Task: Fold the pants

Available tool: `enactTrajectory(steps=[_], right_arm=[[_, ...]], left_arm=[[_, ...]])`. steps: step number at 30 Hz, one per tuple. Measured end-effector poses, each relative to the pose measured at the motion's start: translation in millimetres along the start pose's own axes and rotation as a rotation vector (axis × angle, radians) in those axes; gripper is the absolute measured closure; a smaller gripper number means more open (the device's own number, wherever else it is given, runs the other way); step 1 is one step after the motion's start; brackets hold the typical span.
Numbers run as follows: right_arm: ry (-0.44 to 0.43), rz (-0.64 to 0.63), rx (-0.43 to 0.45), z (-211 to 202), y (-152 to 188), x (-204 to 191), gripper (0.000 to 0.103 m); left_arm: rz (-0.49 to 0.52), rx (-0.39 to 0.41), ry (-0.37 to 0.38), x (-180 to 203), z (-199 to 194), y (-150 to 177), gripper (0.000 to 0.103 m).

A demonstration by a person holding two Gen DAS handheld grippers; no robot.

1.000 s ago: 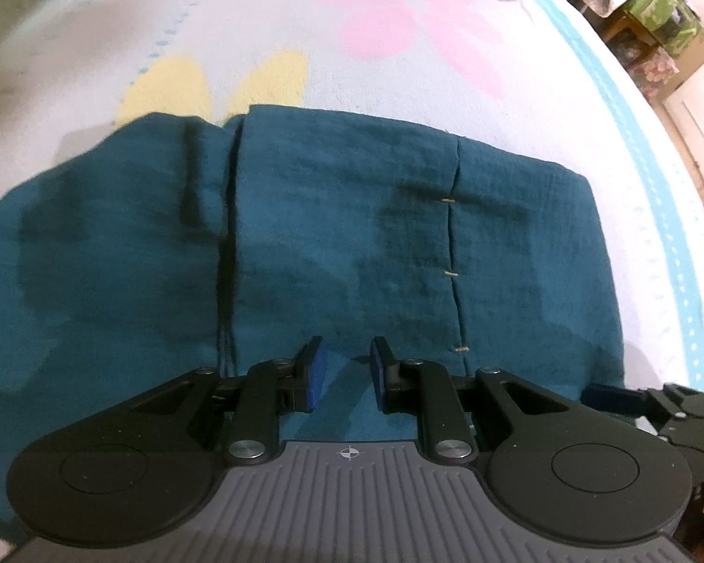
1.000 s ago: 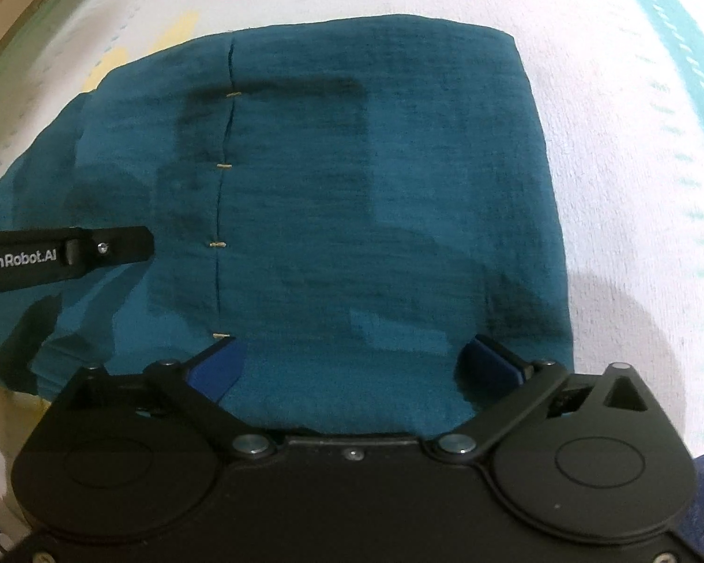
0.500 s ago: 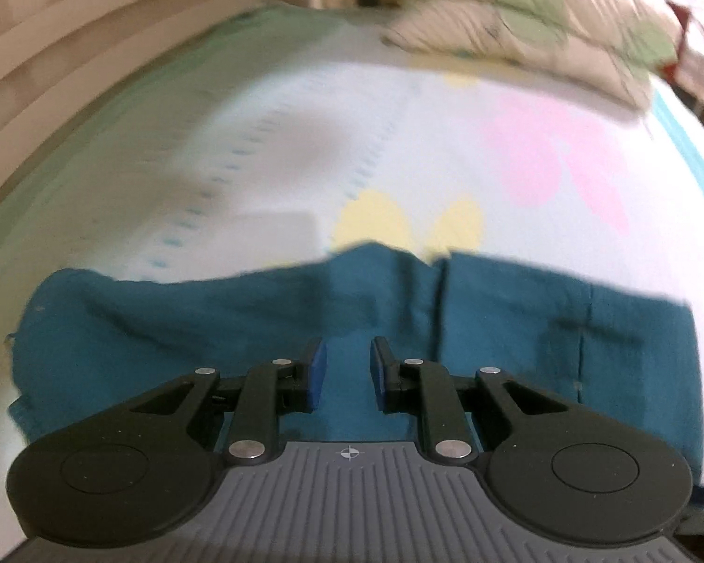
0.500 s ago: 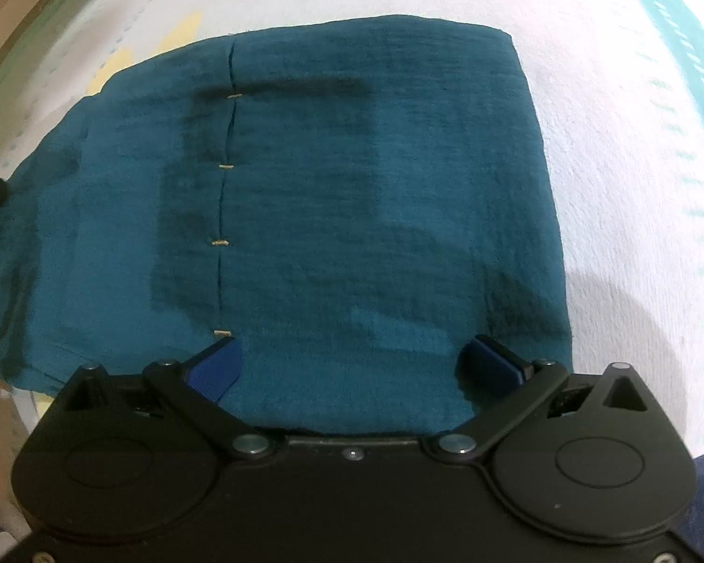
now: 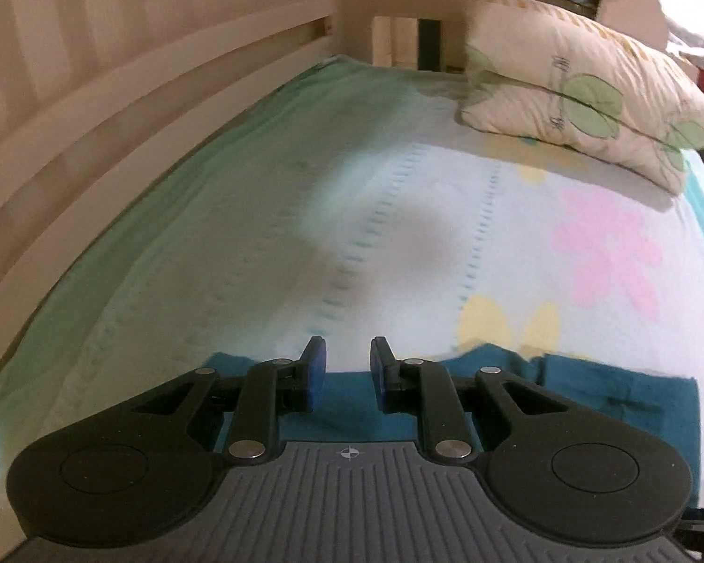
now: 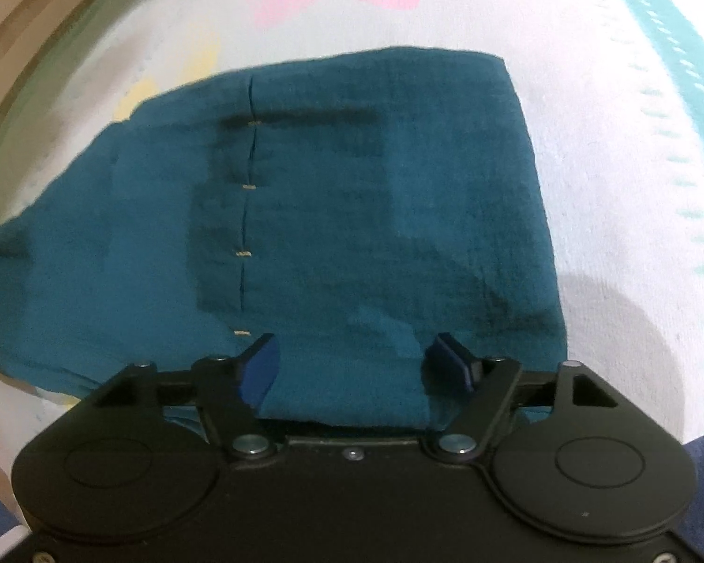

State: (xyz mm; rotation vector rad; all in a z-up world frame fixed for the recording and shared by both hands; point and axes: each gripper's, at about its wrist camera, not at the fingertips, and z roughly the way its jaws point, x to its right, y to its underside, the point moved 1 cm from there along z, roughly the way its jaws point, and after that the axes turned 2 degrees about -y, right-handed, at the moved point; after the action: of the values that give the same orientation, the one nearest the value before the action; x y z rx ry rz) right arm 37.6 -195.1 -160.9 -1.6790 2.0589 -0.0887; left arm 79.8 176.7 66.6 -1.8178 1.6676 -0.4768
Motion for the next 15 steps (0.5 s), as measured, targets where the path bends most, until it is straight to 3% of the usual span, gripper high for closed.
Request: enactTrajectory(steps=[5, 9, 13, 15], right_arm=[[-0.047, 0.003, 0.081, -21, -3, 3, 0.031], [-0.026, -0.051, 0.144, -36, -1, -10, 0.031], [-0.013, -0.128, 0.183, -46, 0, -31, 0.032], [-0.028, -0.155, 0.18, -47, -2, -44, 0.038]], left_arm=[[-0.063, -0.042, -0.003, -49, 8, 3, 0.082], [-0.093, -0.094, -0.022, -86, 24, 13, 0.082], [-0.16, -0.164, 0.02, -117, 43, 27, 0.082], [-0.193, -0.191, 0.044, -131, 52, 34, 0.082]])
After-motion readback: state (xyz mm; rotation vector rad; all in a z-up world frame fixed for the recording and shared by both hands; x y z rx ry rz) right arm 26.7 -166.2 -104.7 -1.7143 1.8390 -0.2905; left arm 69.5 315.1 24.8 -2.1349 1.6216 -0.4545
